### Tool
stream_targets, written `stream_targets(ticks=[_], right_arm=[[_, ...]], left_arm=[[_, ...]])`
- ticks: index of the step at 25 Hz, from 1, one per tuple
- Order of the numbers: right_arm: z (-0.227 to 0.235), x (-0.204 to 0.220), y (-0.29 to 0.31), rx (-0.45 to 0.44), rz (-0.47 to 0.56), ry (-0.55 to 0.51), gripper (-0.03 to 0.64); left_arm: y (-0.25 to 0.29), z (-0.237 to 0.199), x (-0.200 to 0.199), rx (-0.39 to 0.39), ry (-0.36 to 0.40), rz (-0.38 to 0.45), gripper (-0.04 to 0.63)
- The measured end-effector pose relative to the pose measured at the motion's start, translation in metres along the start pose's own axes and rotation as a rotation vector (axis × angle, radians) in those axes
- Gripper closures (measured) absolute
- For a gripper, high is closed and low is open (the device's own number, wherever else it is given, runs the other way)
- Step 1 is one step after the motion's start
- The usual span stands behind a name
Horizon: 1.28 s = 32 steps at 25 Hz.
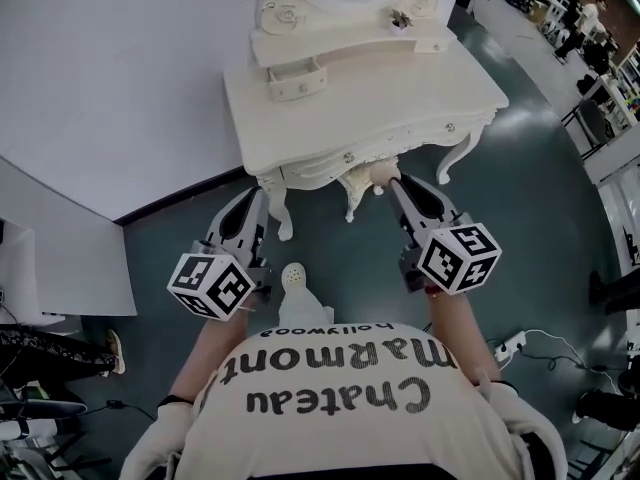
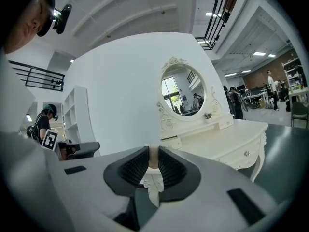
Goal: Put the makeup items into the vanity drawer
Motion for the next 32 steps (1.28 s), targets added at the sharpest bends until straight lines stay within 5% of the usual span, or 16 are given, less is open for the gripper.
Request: stream_targets(ticks=[23, 32], right_arm=[[0.025, -0.085, 0.209, 0.051, 0.069, 0.042, 0.538], [0.031, -0.083, 0.272, 0.063, 0.022, 0.043, 0.538]], left_arm=[[0.15, -0.161, -0.115, 0.104, 0.018, 0.012, 0.588], [0.169, -0.212, -0.123, 0.092, -0.013, 0.008, 0.588]])
Point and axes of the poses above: the fingertips, and each gripper's own axes: y forward along the fingers, z to its right, x out of its underside, the point moved 1 cm from there along -y, backward along the fingers, and after that the axes turned 3 degrees about -z, right-handed, at the moved point
